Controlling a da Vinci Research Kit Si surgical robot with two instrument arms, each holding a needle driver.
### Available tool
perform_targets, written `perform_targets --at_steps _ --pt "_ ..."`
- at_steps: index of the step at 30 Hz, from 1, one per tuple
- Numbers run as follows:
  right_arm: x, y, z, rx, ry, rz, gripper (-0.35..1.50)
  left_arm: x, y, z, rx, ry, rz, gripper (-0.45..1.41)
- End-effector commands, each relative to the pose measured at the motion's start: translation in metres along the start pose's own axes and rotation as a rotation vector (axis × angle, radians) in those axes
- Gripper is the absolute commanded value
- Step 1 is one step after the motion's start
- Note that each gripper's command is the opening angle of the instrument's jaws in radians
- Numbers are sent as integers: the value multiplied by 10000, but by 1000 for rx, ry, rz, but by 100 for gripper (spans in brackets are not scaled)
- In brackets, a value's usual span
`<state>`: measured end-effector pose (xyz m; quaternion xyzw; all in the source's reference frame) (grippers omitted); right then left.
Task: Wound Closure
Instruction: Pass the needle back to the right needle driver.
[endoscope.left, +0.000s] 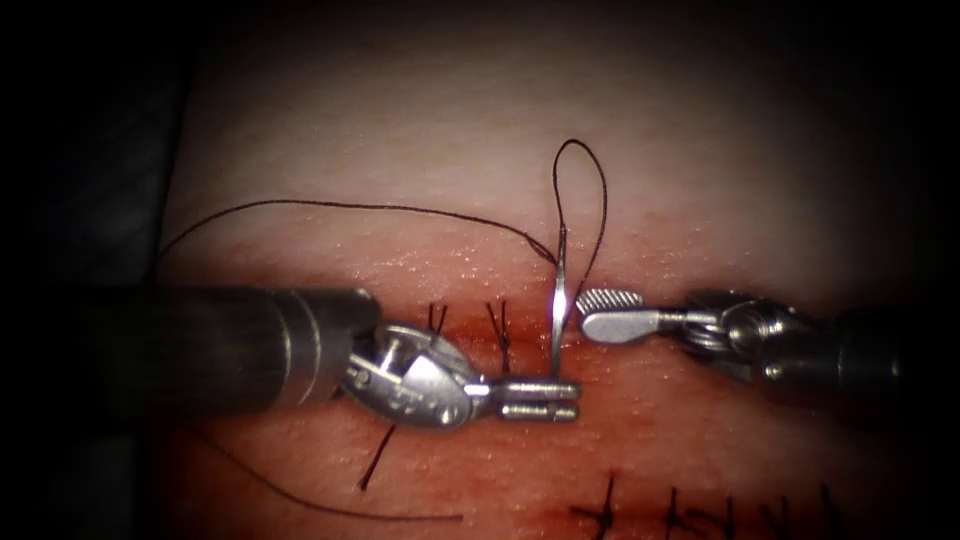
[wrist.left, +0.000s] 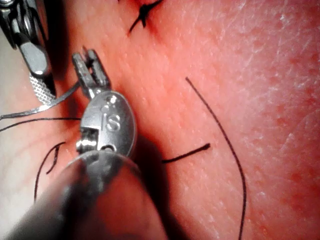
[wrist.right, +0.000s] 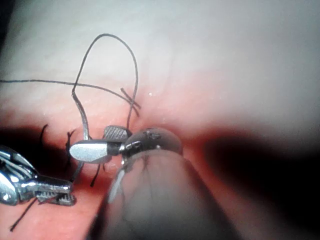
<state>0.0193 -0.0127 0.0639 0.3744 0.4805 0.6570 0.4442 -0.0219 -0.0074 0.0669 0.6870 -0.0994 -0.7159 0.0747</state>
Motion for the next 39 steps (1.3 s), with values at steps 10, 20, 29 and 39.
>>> perform_targets --at_steps 10,20,29,39 --pt "0 0 34 -41 -14 -66 135 -3 3 8 3 3 3 -45" --pt "1 -4 45 -58 -16 -90 81 -2 4 8 -9 0 4 -45" --pt "2 -2 42 -151 -12 -90 -35 0 4 8 -9 -1 3 -45" --pt "18 8 25 -123 14 -76 -35 4 -3 5 2 -12 -219 88"
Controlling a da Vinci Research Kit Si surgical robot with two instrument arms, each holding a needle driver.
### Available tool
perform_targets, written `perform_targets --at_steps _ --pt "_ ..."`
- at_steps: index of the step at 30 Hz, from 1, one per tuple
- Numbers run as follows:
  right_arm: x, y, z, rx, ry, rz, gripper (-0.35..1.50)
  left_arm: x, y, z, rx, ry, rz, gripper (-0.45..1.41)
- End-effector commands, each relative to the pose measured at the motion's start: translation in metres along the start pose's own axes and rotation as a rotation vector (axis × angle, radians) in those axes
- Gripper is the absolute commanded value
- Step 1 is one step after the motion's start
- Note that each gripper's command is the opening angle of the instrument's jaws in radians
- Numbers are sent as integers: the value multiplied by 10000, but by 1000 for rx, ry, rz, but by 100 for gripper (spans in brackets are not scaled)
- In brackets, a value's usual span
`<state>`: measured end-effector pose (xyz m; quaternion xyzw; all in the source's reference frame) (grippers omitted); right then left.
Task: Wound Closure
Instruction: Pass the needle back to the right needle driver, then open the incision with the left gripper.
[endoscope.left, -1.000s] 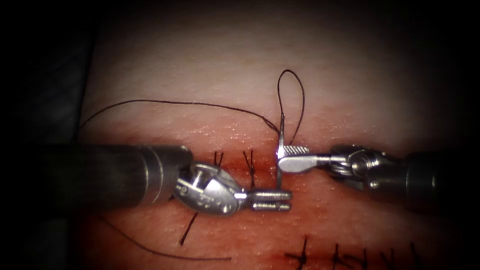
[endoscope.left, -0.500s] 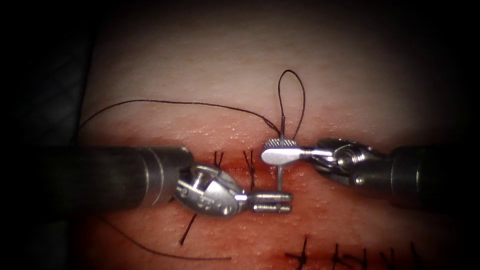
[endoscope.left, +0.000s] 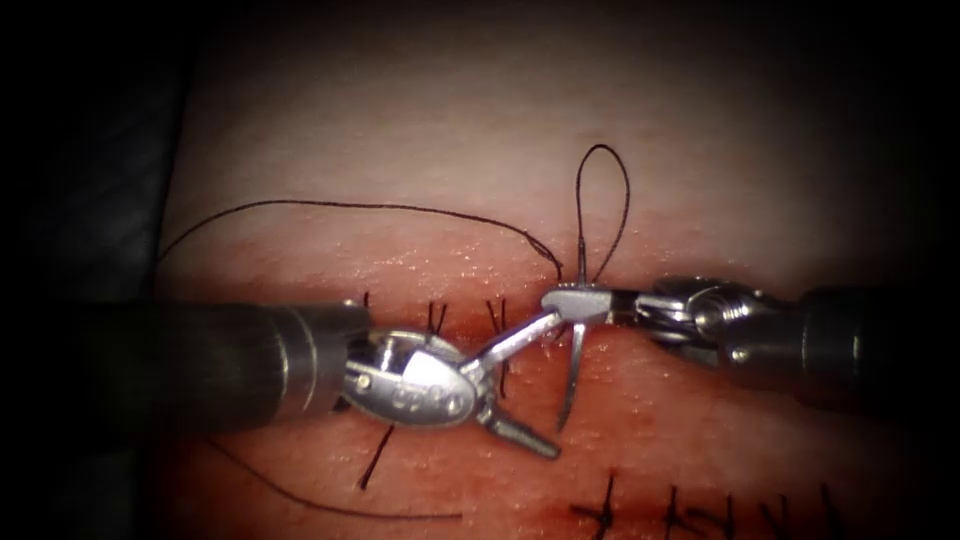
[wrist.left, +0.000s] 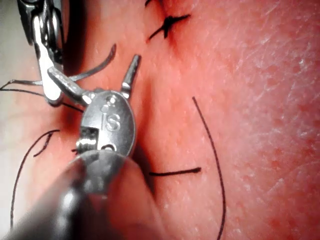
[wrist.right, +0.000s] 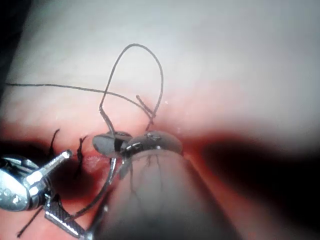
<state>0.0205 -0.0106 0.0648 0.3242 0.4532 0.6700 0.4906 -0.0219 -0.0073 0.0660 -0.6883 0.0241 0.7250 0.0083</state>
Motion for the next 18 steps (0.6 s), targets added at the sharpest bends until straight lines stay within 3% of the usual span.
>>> perform_targets --at_steps 1,4,7,8,11,13,15,16,18 --pt "8 11 2 24 37 -42 -35 -2 1 3 -2 -3 -83 74" --pt "18 22 0 66 68 -104 -35 4 3 1 6 -15 -192 66" --pt "20 26 0 111 54 -207 -35 5 1 3 -30 -52 -216 41" --pt "20 25 0 137 49 -296 -35 3 -3 7 -86 -107 -277 31" --pt "19 23 -1 169 42 -366 -35 -3 -11 12 -147 -187 -350 21" --pt "19 22 -4 204 31 -454 -35 -16 -20 16 -150 -260 -406 -8" --pt "19 22 -6 266 4 -465 -35 -27 -26 17 -143 -329 -429 -13" --pt "19 22 -10 291 -9 -511 -35 -39 -30 17 -137 -399 -437 -30" --pt "19 22 -14 285 -6 -581 -35 -54 -29 15 -147 -483 -444 -42"
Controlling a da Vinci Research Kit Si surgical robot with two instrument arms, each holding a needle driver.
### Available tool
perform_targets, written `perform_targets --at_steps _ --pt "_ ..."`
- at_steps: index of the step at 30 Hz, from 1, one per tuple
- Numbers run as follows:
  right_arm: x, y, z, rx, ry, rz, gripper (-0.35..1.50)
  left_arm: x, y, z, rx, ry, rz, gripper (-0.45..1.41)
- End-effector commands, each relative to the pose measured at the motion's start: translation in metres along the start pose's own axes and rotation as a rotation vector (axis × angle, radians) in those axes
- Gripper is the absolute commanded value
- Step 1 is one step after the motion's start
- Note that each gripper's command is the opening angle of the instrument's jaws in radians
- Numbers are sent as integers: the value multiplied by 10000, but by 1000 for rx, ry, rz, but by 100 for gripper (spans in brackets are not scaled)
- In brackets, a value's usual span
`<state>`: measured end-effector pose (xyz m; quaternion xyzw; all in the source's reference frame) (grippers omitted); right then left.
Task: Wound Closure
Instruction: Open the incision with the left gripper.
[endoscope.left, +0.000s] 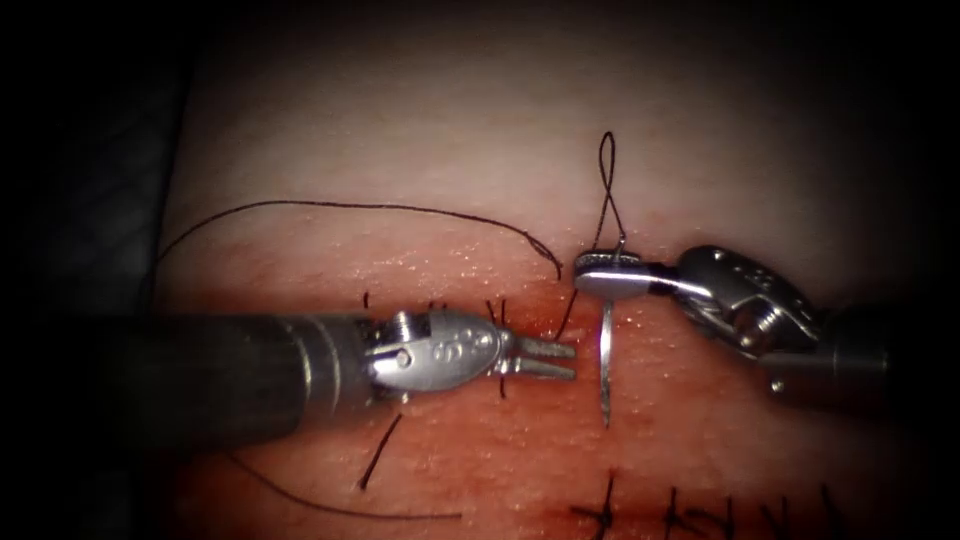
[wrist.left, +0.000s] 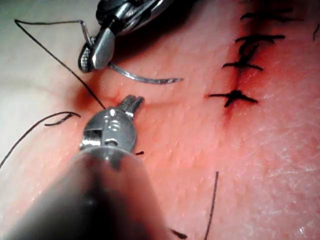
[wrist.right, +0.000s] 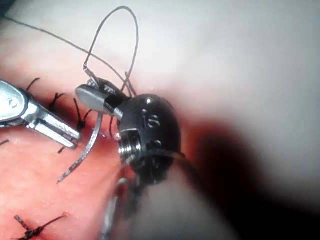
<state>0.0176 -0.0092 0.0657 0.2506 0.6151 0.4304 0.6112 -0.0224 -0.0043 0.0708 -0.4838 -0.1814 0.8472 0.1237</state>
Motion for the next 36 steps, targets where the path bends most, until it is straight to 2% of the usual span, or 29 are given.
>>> perform_targets --at_steps 1,8,19,27,36 --pt "-5 3 3 -2 -1 -14 -35 -5 -3 9 -4 -24 2 -43" --pt "-3 0 2 1 18 -77 -35 -24 -7 26 -67 -181 -3 -45" --pt "-5 -17 4 9 28 -152 -35 -29 -33 37 50 -385 -31 -45" --pt "-4 -17 3 11 38 -169 -35 -44 -44 38 13 -553 -18 -45" --pt "-3 -16 10 15 88 -242 -35 -68 -64 46 -9 -651 4 -45"
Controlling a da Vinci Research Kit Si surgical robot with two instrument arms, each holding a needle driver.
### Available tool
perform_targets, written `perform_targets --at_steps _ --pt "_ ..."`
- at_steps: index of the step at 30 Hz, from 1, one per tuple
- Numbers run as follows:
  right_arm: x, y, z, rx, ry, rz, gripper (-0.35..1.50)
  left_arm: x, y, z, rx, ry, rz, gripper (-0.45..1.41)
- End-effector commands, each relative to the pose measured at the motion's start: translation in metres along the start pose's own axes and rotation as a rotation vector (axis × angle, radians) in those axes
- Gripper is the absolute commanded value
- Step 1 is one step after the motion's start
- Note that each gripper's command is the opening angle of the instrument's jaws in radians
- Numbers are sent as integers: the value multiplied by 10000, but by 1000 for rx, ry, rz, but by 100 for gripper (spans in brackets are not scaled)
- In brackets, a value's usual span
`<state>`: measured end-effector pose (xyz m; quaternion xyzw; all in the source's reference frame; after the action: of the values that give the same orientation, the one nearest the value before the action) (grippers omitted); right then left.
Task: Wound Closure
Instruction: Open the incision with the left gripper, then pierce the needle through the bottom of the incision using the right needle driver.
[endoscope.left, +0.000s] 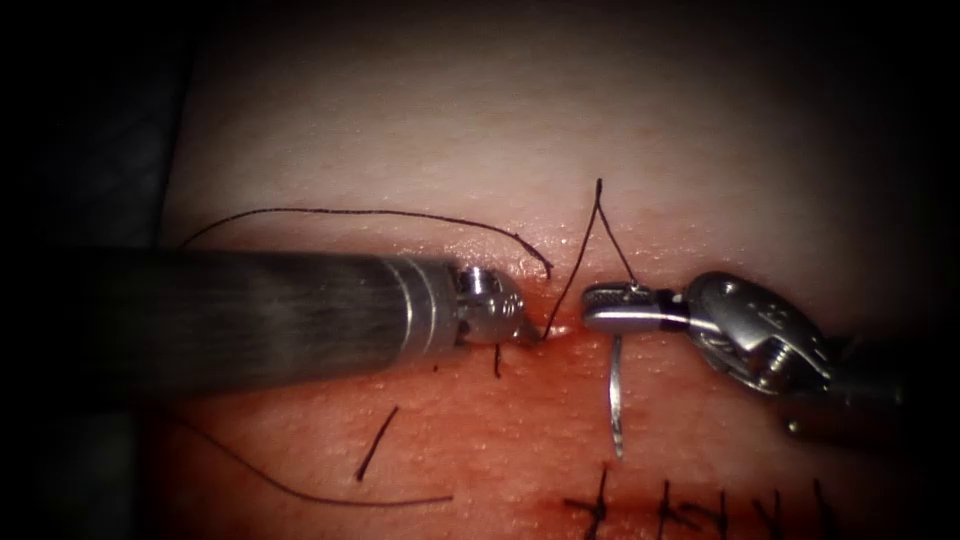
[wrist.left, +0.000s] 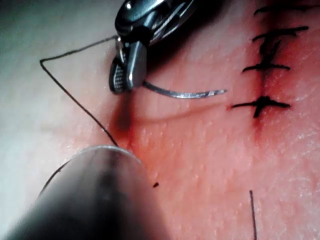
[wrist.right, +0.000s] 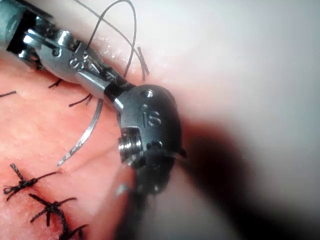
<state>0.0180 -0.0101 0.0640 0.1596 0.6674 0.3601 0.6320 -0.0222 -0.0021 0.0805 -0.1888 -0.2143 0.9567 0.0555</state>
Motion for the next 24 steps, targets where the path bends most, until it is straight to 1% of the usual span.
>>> perform_targets --at_steps 1,7,10,11,15,16,18,19,20,21,24 --pt "-6 3 10 7 11 -5 -35 3 -5 8 -1 -6 2 -45" --pt "-7 1 18 24 31 -26 -35 -4 -13 15 -8 -27 13 -45" --pt "-7 0 20 23 32 -37 -35 -10 -14 16 -12 -60 23 -45" --pt "-6 3 21 21 37 -48 -35 -14 -11 18 -20 -87 25 -45" --pt "-7 12 23 12 54 -90 -35 -20 -3 20 -58 -108 15 -45" --pt "-7 16 24 10 60 -97 -35 -22 0 20 -69 -115 9 -42" --pt "-8 25 26 6 64 -127 -35 -25 7 22 -93 -123 2 -25" --pt "-9 29 26 5 67 -139 -35 -26 9 23 -96 -121 -14 -20" --pt "-9 33 27 3 73 -145 -35 -27 11 24 -94 -122 -24 -6" --pt "-9 35 27 1 78 -158 -35 -28 13 24 -98 -120 -29 0" --pt "-10 39 29 -4 84 -194 -35 -27 15 25 -113 -113 -29 15"
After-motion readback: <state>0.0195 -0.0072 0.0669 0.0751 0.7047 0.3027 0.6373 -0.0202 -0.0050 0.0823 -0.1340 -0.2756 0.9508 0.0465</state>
